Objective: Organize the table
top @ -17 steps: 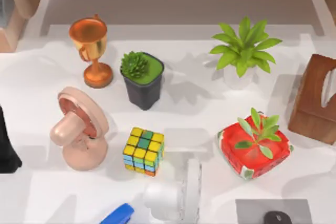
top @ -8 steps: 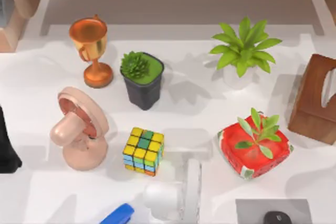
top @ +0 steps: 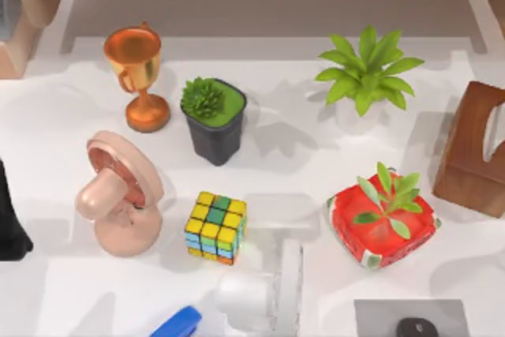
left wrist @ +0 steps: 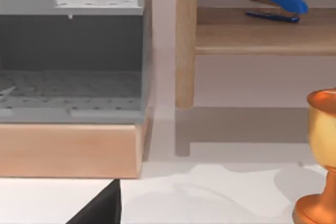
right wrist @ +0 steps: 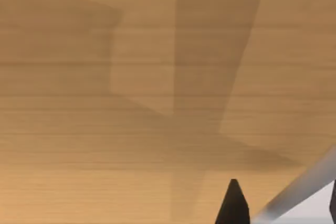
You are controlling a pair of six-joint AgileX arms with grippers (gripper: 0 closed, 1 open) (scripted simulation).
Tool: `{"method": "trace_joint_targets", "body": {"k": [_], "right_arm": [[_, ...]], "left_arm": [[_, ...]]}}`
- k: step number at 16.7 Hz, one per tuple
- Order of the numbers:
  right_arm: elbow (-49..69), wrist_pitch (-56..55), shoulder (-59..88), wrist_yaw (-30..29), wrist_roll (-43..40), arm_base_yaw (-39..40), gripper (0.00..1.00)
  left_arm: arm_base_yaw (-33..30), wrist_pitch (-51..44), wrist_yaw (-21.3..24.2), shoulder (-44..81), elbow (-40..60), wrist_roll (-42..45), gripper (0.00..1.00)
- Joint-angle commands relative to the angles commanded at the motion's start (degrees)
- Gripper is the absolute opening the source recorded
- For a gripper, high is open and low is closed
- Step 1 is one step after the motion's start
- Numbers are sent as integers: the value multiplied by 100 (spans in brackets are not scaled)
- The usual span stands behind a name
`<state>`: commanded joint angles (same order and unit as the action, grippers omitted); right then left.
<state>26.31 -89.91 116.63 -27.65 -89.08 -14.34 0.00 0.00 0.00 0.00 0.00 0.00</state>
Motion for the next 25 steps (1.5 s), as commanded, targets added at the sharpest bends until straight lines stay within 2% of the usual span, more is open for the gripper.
{"method": "trace_joint_targets", "body": {"k": [2,3,12,20,25], "right_arm": [[0,0,0,0,0,0,2],[0,0,0,0,0,0,0],[9,18,-7,-6,21,3,0],[1302,681,273,-239,-2,206,0],[1491,960,569,-254,20,252,0]], "left_arm": [[0,0,0,0,0,0,100],[0,0,0,0,0,0,100],[0,0,0,0,0,0,100],[0,0,0,0,0,0,100],[0,0,0,0,0,0,100]]}}
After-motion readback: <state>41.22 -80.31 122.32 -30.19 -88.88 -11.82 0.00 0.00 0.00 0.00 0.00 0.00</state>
